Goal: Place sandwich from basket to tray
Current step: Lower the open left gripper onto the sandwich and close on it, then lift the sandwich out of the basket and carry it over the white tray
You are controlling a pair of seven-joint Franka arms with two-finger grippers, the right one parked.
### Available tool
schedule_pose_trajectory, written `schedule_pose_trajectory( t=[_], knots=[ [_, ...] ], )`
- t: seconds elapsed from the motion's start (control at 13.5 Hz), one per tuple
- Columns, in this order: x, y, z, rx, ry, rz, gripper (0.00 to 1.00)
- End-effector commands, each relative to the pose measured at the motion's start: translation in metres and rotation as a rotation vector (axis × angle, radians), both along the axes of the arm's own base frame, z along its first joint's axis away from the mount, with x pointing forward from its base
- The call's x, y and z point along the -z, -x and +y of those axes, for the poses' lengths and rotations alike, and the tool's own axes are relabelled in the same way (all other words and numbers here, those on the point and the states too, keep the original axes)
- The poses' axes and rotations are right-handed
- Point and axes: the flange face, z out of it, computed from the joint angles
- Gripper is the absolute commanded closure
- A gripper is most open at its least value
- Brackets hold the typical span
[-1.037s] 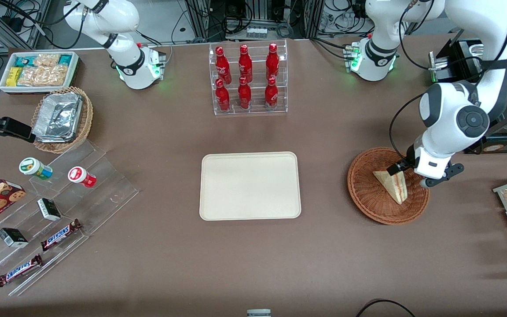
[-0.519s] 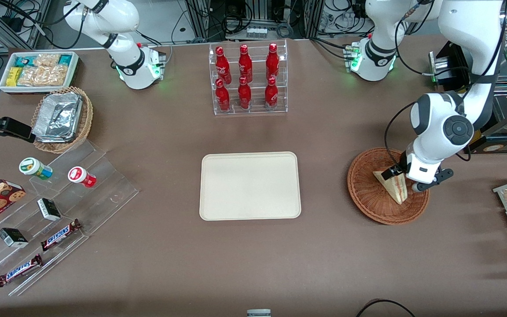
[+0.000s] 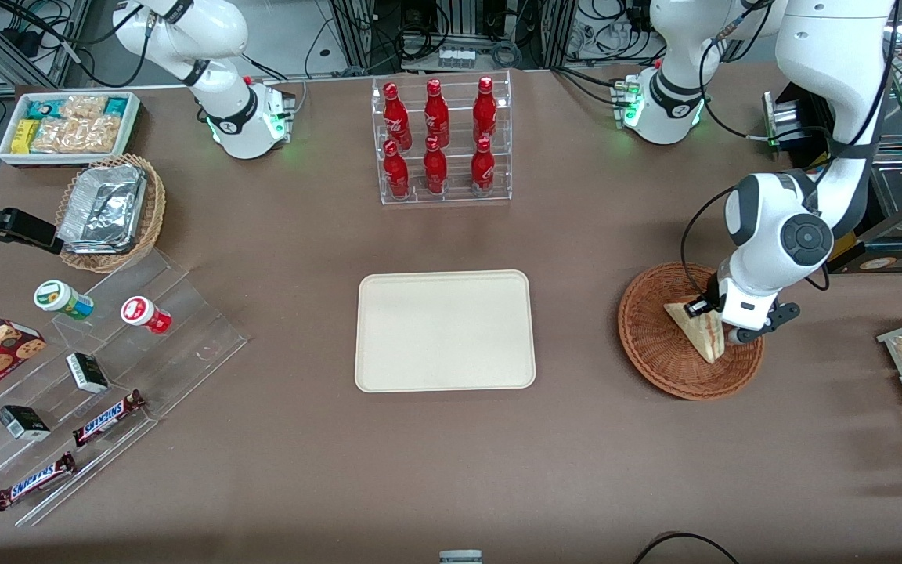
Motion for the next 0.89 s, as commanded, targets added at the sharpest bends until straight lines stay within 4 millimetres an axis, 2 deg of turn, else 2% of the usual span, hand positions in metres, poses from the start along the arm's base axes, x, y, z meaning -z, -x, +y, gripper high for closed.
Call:
schedule_pose_trajectory(
  t=[0.0,0.15,0.44,0.52,0.81],
  knots=[
    [-0.011,-0.005,0.0,-0.008,-0.005,0.003,1.0],
    [-0.028,-0.015,-0.006,0.0,-0.006,0.022,1.0],
    [-0.074,-0.028,-0.033,0.085,-0.041,0.039,1.0],
    [-0.087,-0.029,-0.053,0.143,-0.062,0.041,1.0],
    [-0.097,-0.017,-0.151,0.331,-0.08,0.006,1.0]
  ],
)
